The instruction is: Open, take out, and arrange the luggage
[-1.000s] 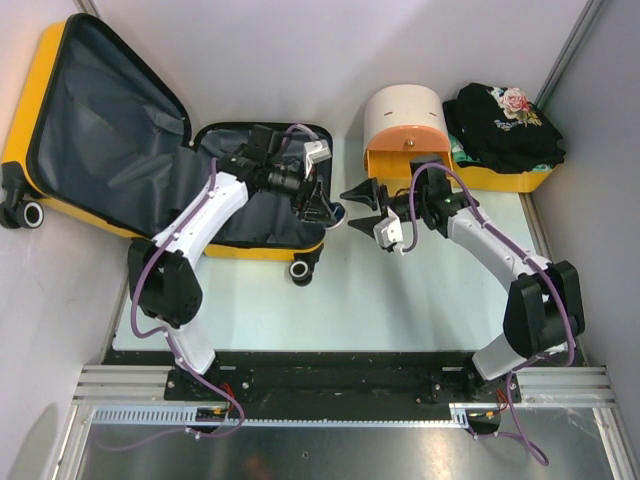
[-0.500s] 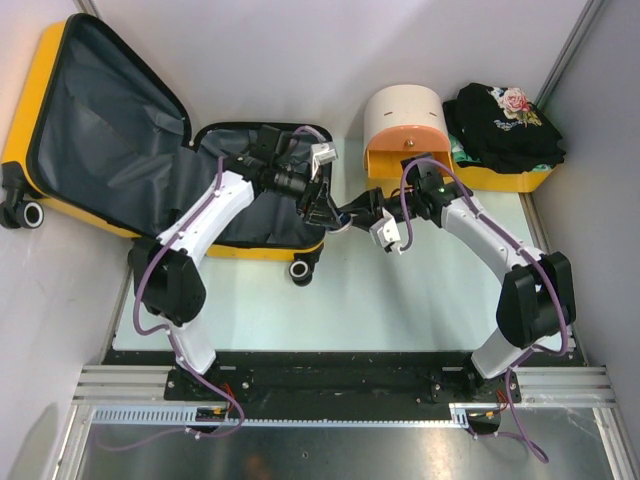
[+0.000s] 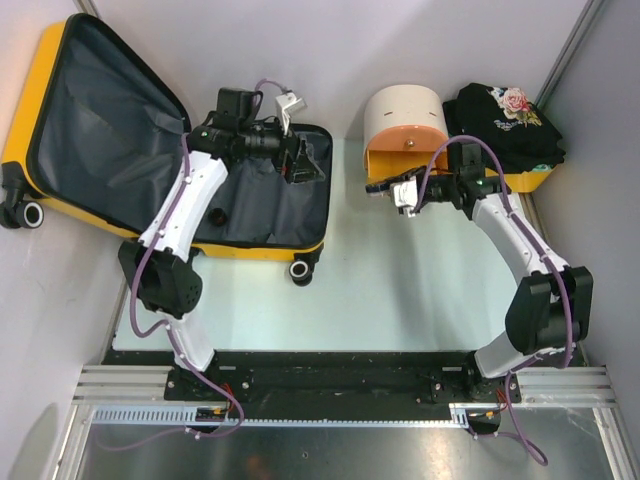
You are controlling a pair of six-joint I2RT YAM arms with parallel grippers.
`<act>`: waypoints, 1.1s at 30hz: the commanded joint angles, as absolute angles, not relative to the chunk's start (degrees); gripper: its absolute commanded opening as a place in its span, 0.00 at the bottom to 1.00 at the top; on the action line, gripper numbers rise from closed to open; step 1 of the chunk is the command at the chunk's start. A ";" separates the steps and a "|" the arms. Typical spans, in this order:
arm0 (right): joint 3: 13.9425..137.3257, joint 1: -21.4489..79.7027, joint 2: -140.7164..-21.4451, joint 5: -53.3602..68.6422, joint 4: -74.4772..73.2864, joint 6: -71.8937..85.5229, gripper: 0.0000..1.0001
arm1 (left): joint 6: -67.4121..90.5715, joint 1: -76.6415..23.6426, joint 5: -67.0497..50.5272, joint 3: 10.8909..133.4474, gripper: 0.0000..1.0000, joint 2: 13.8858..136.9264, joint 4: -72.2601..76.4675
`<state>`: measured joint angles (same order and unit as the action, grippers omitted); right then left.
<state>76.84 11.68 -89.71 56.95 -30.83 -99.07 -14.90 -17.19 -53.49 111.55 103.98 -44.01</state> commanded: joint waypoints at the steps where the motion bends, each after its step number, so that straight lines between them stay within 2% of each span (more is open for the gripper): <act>1: 78.66 13.18 -85.43 41.52 -18.20 -76.04 0.00 | -13.10 -17.75 -52.91 113.99 0.99 106.17 -43.94; 5: 78.66 18.01 -85.25 23.17 -18.89 -71.99 0.00 | -12.57 -17.75 -53.61 115.83 0.99 108.36 -43.95; 11: 80.15 21.36 -88.59 6.89 -18.02 -65.33 0.00 | -12.13 -17.75 -54.32 117.60 0.99 110.04 -43.86; 14: 85.68 21.18 -92.10 1.61 -20.37 -58.66 0.00 | -12.13 -17.67 -54.40 117.42 0.99 110.13 -43.95; 17: 94.46 19.87 -96.06 0.00 -25.12 -50.48 0.00 | -12.22 -17.49 -54.32 117.07 0.99 109.95 -43.94; 22: 102.99 18.99 -100.36 -4.56 -31.28 -46.41 0.00 | -12.22 -16.88 -54.40 117.07 0.99 110.13 -43.94; 33: 107.49 18.63 -102.65 -6.42 -43.85 -41.58 0.00 | -11.52 -15.82 -55.46 116.81 0.98 111.00 -43.86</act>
